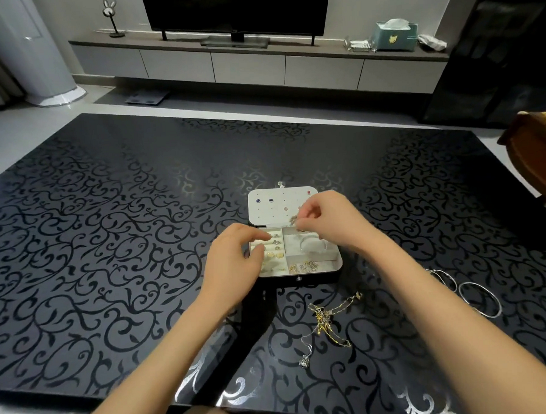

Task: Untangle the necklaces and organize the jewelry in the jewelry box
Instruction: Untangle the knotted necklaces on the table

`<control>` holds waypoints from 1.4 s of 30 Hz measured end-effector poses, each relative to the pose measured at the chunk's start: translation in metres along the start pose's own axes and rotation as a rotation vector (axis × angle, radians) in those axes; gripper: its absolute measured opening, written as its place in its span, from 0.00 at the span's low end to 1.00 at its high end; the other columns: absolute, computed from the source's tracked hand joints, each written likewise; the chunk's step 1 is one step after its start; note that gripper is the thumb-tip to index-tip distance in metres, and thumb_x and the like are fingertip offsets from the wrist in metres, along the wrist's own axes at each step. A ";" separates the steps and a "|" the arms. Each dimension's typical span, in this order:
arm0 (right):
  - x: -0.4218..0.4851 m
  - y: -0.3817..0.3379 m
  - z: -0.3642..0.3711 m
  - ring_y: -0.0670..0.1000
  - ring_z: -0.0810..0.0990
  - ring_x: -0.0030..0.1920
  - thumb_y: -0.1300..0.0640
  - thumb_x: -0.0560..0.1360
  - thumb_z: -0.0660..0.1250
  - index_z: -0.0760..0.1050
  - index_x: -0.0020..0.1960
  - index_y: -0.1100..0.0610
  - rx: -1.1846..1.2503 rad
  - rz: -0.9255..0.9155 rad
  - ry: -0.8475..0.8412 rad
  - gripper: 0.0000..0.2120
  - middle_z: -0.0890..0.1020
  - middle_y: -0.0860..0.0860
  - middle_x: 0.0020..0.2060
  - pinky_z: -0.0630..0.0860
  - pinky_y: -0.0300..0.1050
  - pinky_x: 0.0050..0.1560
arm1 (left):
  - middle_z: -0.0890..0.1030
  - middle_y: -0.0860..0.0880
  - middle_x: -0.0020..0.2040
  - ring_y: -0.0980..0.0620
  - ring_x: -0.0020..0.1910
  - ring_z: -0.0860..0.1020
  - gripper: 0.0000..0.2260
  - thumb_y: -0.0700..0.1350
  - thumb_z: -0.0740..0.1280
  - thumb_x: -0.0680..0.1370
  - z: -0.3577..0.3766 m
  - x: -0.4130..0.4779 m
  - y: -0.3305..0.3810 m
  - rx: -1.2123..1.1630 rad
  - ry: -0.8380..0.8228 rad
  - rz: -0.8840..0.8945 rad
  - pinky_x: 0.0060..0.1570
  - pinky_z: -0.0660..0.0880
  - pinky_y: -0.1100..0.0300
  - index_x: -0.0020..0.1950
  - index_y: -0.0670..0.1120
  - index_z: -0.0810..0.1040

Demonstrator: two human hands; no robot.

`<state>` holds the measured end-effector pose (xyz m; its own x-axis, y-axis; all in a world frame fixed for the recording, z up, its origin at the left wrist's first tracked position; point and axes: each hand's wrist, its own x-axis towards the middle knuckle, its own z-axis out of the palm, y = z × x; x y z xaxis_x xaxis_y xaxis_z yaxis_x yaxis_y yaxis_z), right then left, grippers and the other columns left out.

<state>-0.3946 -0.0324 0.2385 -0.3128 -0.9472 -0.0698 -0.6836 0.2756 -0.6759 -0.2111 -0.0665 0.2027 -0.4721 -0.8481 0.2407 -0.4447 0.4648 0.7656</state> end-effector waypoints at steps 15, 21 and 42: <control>-0.097 -0.032 0.029 0.46 0.76 0.28 0.65 0.72 0.69 0.83 0.44 0.59 0.383 0.017 -0.237 0.05 0.82 0.56 0.30 0.72 0.35 0.29 | 0.80 0.47 0.36 0.56 0.34 0.75 0.03 0.42 0.70 0.74 -0.021 -0.064 -0.002 -0.652 -0.420 -0.318 0.35 0.70 0.67 0.45 0.43 0.83; -0.109 -0.019 0.071 0.46 0.75 0.31 0.65 0.71 0.67 0.82 0.42 0.59 0.374 0.150 -0.166 0.05 0.83 0.54 0.33 0.70 0.36 0.28 | 0.84 0.53 0.38 0.62 0.36 0.77 0.04 0.43 0.69 0.75 -0.031 -0.076 -0.027 -0.375 -0.372 -0.357 0.41 0.71 0.67 0.44 0.47 0.85; -0.096 0.003 0.104 0.51 0.78 0.44 0.59 0.76 0.60 0.78 0.47 0.53 -0.163 0.169 0.046 0.08 0.81 0.47 0.41 0.76 0.47 0.46 | 0.81 0.49 0.43 0.51 0.46 0.77 0.06 0.49 0.64 0.78 -0.040 -0.017 -0.077 0.218 -0.073 -0.395 0.44 0.70 0.59 0.45 0.51 0.80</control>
<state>-0.2979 0.0420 0.1672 -0.4588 -0.8781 -0.1361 -0.7152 0.4558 -0.5298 -0.1387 -0.0974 0.1633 -0.2829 -0.9546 -0.0933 -0.7479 0.1586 0.6446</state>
